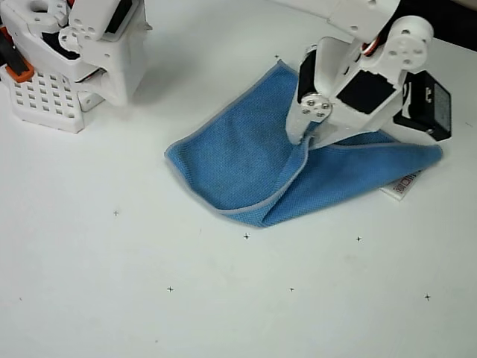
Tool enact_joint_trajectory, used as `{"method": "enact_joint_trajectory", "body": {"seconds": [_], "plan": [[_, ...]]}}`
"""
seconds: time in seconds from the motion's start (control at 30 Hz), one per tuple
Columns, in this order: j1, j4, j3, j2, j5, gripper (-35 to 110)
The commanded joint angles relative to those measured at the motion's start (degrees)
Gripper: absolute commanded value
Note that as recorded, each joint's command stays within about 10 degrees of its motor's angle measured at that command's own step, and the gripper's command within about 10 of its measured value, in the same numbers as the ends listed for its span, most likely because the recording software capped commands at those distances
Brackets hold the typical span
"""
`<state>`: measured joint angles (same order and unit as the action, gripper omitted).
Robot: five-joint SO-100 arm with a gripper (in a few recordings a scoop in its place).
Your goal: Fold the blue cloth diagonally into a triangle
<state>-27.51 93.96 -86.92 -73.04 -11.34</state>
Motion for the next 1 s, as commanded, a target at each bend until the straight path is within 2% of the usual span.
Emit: {"method": "enact_joint_trajectory", "body": {"seconds": [0.0,0.33,0.97], "plan": [[-1.9,-1.4,-5.9,-10.0,0.8,0],[-7.8,-7.9,-9.7,-19.3,2.3,0],[-17.4,-22.1,-30.1,-39.5,12.3,0]]}}
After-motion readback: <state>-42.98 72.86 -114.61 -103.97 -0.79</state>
